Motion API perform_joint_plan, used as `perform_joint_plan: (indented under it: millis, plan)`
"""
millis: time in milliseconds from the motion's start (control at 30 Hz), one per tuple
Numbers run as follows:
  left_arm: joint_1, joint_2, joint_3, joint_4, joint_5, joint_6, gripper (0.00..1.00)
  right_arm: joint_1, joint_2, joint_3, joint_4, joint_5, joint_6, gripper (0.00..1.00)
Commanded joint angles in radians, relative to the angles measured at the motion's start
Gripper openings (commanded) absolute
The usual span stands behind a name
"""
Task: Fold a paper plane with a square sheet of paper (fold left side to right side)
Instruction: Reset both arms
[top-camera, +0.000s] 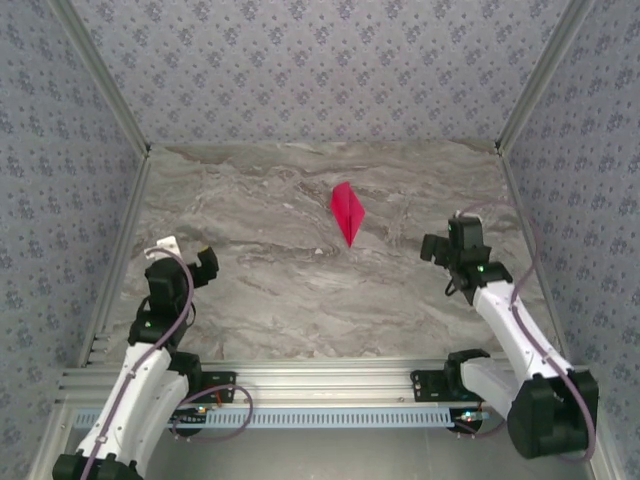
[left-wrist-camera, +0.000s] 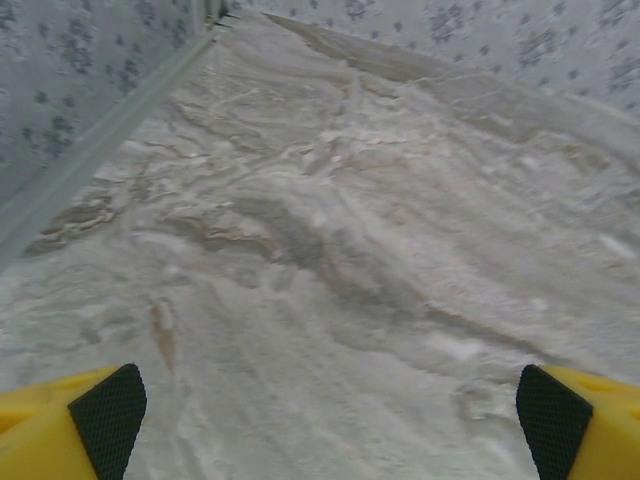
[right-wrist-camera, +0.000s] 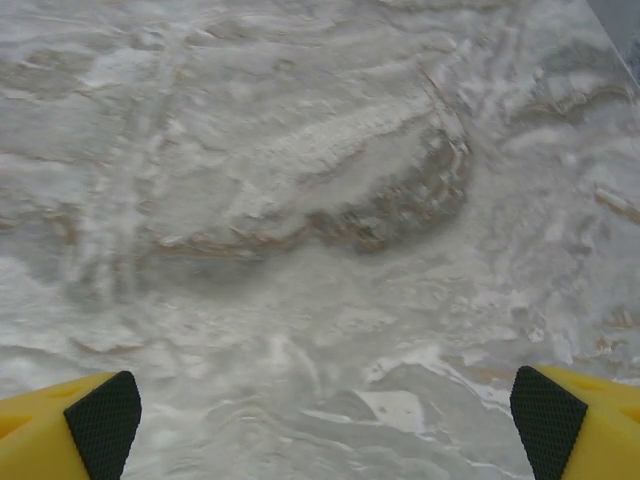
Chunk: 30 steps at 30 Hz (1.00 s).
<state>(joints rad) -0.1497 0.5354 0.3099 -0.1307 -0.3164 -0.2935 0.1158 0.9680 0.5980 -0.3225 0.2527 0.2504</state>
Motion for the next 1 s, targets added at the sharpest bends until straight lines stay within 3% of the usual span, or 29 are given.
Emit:
perform_joint_plan:
  millis: [0,300,467,567,733,800,967]
  plan:
    - [0.013,-0.005,-0.023,0.143,-0.113,0.095,0.98,-0.038,-0.043,-0.159,0.351,-0.036,-0.09,1.0]
    - [0.018,0.297,-0.052,0.368,-0.087,0.153,0.98,-0.065,0.209,-0.254,0.761,-0.081,-0.224,1.0]
    - [0.061,0.439,-0.096,0.622,0.023,0.203,0.98,-0.072,0.334,-0.254,0.991,-0.159,-0.285,1.0]
    - [0.109,0.525,-0.089,0.734,0.101,0.21,0.98,-0.078,0.403,-0.234,1.046,-0.194,-0.337,1.0]
    - [0.159,0.715,-0.035,0.898,0.206,0.224,0.98,-0.131,0.559,-0.239,1.203,-0.246,-0.296,1.0]
    - [0.165,0.787,-0.005,0.942,0.247,0.246,0.98,-0.162,0.548,-0.203,1.108,-0.277,-0.268,1.0]
    - [0.167,0.996,0.008,1.131,0.294,0.273,0.98,-0.172,0.554,-0.212,1.135,-0.29,-0.263,1.0]
